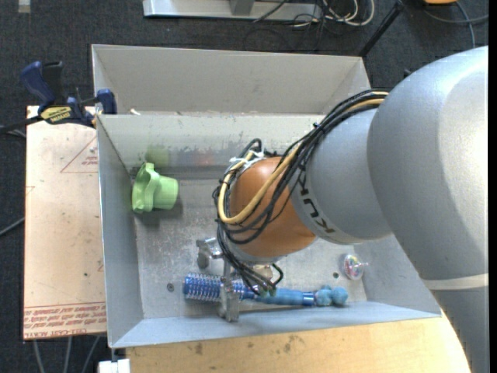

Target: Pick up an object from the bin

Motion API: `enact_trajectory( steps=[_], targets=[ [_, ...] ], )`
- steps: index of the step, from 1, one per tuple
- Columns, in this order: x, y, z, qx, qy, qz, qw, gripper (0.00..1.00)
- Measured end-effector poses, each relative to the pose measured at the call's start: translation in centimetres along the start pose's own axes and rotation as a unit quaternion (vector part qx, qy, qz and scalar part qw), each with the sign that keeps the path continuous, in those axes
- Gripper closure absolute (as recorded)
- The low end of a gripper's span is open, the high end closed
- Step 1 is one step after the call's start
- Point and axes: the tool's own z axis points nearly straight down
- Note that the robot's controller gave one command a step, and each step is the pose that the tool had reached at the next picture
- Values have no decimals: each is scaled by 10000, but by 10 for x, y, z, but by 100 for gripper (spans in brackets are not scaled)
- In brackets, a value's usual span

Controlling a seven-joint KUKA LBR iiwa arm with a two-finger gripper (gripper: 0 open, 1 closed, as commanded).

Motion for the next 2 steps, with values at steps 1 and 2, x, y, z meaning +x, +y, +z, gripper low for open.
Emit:
enact_trajectory(
  steps=[1, 2],
  targets=[
    [2, 0, 1, -1, 23, -3, 10000, 100],
    [-3, 1, -106, 7, 81, 0, 10000, 100]
  ],
)
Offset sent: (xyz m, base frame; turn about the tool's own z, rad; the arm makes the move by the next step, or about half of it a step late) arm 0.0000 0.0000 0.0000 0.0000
